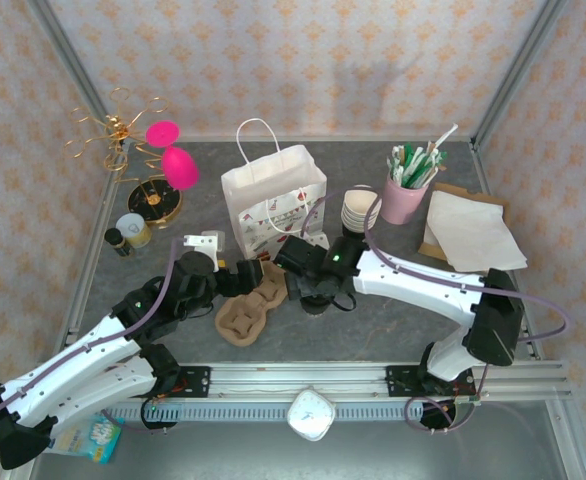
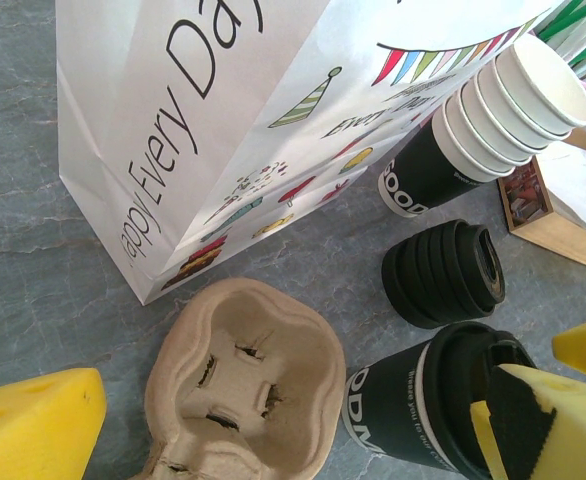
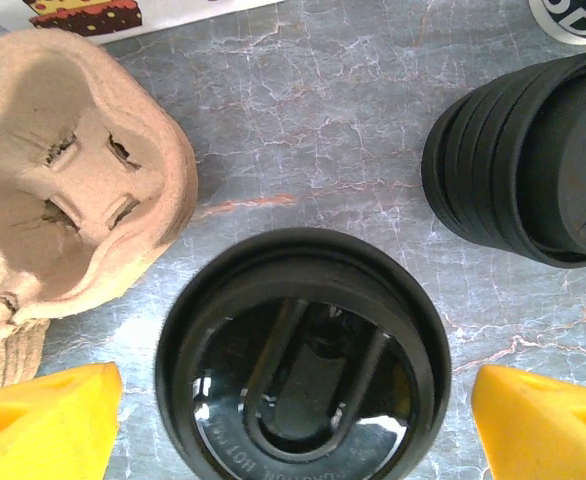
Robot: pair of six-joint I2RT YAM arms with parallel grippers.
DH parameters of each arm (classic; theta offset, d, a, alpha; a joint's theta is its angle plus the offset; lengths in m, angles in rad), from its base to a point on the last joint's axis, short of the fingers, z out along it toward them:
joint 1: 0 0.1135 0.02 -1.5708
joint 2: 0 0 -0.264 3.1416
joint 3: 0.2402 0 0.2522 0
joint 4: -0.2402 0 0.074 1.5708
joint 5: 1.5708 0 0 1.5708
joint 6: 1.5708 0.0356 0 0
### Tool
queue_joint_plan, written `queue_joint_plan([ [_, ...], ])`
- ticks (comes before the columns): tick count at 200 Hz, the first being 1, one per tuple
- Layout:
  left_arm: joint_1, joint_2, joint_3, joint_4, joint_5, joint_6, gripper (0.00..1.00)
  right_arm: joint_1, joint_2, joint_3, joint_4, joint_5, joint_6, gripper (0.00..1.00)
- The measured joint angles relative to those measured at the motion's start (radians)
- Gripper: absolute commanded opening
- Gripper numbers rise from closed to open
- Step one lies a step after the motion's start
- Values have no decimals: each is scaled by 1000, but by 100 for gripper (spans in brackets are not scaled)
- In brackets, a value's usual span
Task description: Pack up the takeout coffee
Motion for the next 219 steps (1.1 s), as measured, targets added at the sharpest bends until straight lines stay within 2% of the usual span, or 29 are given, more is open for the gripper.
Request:
queue_joint_plan([
  [72,0,-8,0,0,-3,0,99,0,51,-5,18,-8,-1,87],
  [140,0,-8,0,0,-3,1,99,0,59,-10,22,-3,0,75],
  [190,0,-8,0,0,-3,7,99,0,47,-14,-15,20,35,74],
  [219,0,-8,0,0,-3,8,99,-15,-19,-51,-50,37,72,74],
])
